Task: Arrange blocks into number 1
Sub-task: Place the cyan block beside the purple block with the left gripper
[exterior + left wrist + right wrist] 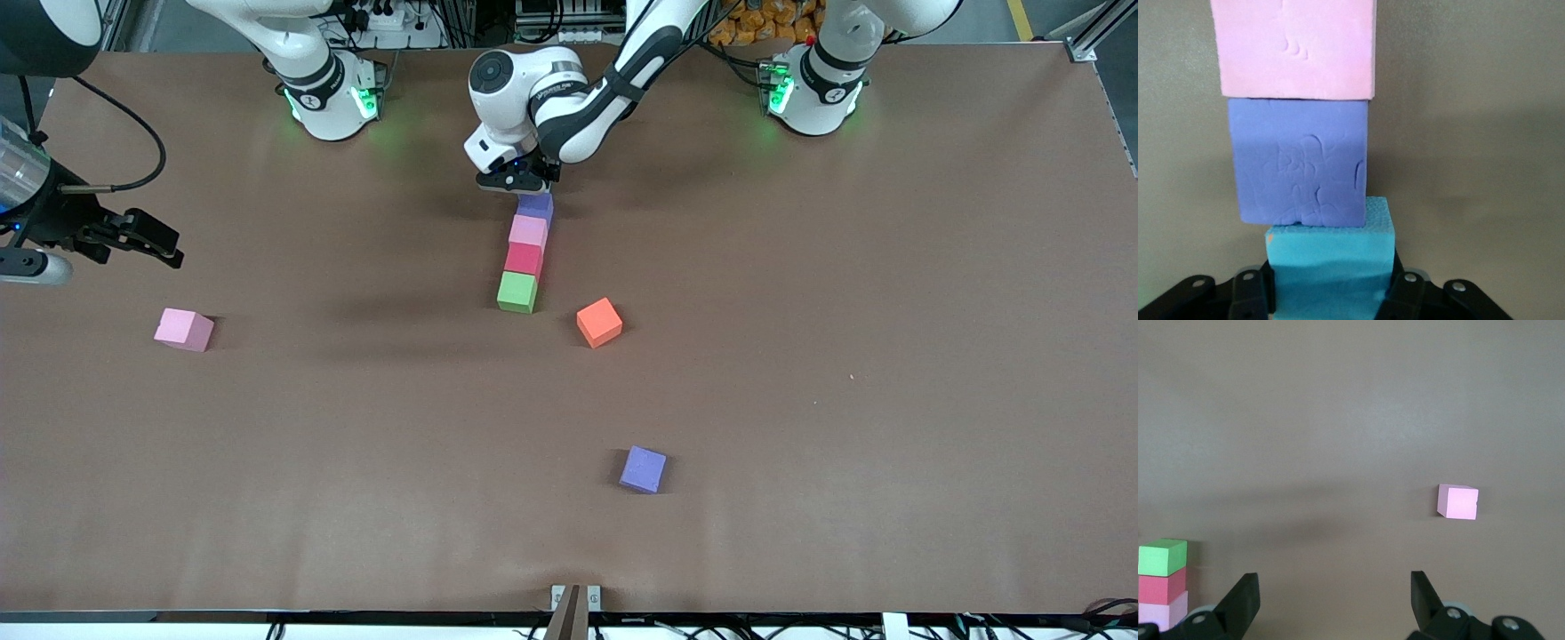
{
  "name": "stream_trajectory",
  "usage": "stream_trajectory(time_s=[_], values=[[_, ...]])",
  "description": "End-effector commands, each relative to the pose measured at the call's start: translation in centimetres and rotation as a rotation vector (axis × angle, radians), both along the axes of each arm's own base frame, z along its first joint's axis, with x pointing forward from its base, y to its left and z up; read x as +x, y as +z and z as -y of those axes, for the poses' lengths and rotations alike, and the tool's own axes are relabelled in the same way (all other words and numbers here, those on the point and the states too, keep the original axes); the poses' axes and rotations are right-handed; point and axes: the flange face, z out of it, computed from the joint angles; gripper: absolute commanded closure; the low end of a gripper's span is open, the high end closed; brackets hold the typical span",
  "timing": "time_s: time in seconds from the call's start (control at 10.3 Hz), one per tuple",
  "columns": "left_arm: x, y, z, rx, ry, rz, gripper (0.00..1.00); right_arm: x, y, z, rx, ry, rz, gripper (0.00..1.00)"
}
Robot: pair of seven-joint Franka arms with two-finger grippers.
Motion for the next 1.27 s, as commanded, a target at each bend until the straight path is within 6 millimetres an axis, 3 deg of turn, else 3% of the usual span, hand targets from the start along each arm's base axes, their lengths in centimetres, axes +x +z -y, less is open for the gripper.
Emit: stream_trajectory(time_s=[0.0,0.29,0.39,0.49,0.58,0.68,0.88,0.97,1.17], values=[[0.0,0.1,-0.3,0.027,-0.03,0.007,1.0,-0.2,0.3,-0.1,0.021,0.047,-0.004,0.0],[0.0,0.1,-0.3,0.033,-0.03,0.005,1.0,-0.1,0.1,-0.5,0.021,0.053,-0.002,0.0],[0.2,0.1,-0.3,0.033,-0.013,0.005,0.21,0.0,0.1,-0.6,0.021,0.055,-0.002,0.0],[0.1,0.1,-0.3,0.034,0.001,0.002,0.0,0.0,0.1,-0.6,0.021,0.055,-0.001,0.0],[0.4,0.3,-0.4,0.033,0.016,0.006,0.0,0.0,0.0,-0.8,0.021,0.058,-0.001,0.0],[1.5,2.0,-0.6,0.028,0.042,0.019,0.0,0.0,0.0,-1.0,0.021,0.061,-0.001,0.0],[3.8,8.0,-1.8,0.04,0.073,0.054,0.0,0.1,0.1,-0.9,0.021,0.059,0.002,0.0],[6.6,11.3,-3.4,0.044,0.118,0.075,0.0,0.0,0.2,-0.9,0.019,0.061,0.002,0.0],[15.2,16.3,-8.9,0.033,0.253,0.124,0.0,-0.1,0.5,-0.8,0.019,0.059,0.004,0.0]])
